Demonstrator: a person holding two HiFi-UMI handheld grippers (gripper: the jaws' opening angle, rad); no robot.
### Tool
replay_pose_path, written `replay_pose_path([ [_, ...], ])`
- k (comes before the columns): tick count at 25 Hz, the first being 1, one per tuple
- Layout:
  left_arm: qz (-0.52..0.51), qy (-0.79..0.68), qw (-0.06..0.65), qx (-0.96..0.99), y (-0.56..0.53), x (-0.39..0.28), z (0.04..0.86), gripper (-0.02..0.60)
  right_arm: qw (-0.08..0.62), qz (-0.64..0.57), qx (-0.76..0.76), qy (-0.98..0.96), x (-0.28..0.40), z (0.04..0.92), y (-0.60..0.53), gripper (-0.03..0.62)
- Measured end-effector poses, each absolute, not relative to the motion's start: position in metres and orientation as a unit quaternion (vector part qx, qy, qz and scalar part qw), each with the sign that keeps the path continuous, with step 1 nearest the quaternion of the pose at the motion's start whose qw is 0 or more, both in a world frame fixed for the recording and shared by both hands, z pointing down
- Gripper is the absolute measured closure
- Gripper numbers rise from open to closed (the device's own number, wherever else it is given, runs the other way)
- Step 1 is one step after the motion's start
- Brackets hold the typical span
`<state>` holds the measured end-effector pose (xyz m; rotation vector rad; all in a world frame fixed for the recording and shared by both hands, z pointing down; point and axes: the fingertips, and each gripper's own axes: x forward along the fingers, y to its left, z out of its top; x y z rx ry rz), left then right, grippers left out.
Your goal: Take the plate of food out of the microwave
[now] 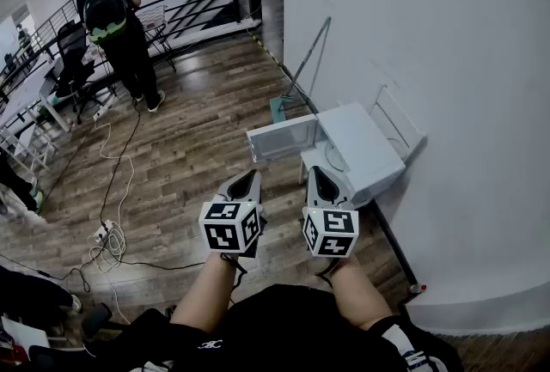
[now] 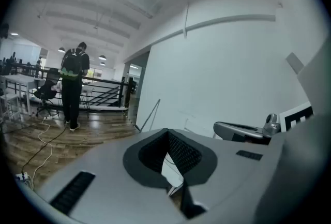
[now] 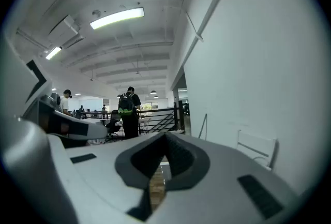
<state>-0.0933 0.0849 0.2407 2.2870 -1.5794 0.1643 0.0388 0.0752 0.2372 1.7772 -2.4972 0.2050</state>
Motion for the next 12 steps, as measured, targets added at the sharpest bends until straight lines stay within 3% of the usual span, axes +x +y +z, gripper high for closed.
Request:
replay_pose_path([
  [12,0.056,-0.543,0.176,0.819,0.0862,-0.0897,0.2428,0.588,0.022,0.070,0.577,-0.814,0.0334,0.2339,0.0759,0.581],
])
